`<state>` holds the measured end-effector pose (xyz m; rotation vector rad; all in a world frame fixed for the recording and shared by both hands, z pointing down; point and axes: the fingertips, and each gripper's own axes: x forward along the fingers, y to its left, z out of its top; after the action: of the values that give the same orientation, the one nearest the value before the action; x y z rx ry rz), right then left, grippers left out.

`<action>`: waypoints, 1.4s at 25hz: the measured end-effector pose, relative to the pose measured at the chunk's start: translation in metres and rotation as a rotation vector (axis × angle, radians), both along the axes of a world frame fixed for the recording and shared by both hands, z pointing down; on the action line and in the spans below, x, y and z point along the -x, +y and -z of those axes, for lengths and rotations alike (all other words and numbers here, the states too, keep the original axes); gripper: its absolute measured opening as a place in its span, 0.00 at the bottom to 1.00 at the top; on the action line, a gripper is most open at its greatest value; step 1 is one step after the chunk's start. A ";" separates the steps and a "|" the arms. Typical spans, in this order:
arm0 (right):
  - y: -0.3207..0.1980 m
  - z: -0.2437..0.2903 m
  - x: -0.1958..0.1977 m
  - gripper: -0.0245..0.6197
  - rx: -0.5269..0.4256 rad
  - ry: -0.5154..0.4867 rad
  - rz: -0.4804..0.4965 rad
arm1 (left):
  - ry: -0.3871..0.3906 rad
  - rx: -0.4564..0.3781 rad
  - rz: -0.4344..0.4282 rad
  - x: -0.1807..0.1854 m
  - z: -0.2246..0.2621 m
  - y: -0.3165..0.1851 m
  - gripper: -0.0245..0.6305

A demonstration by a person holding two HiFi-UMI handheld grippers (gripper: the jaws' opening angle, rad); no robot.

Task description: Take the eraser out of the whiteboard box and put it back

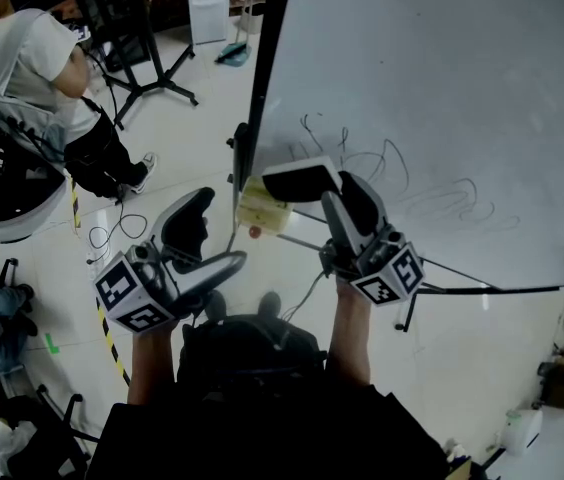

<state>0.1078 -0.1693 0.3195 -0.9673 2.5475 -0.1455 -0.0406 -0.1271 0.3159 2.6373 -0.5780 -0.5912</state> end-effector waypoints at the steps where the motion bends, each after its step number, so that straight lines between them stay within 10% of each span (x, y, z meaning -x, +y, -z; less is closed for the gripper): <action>1: -0.001 -0.004 0.001 0.27 0.007 0.008 0.000 | -0.002 0.003 -0.001 0.001 -0.002 0.000 0.70; 35: -0.020 -0.094 0.028 0.27 0.134 0.246 0.004 | 0.004 0.039 0.021 0.012 -0.012 0.001 0.70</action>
<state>0.0802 -0.1895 0.4136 -1.0907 2.7930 -0.2134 -0.0524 -0.1266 0.3282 2.5955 -0.6111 -0.5858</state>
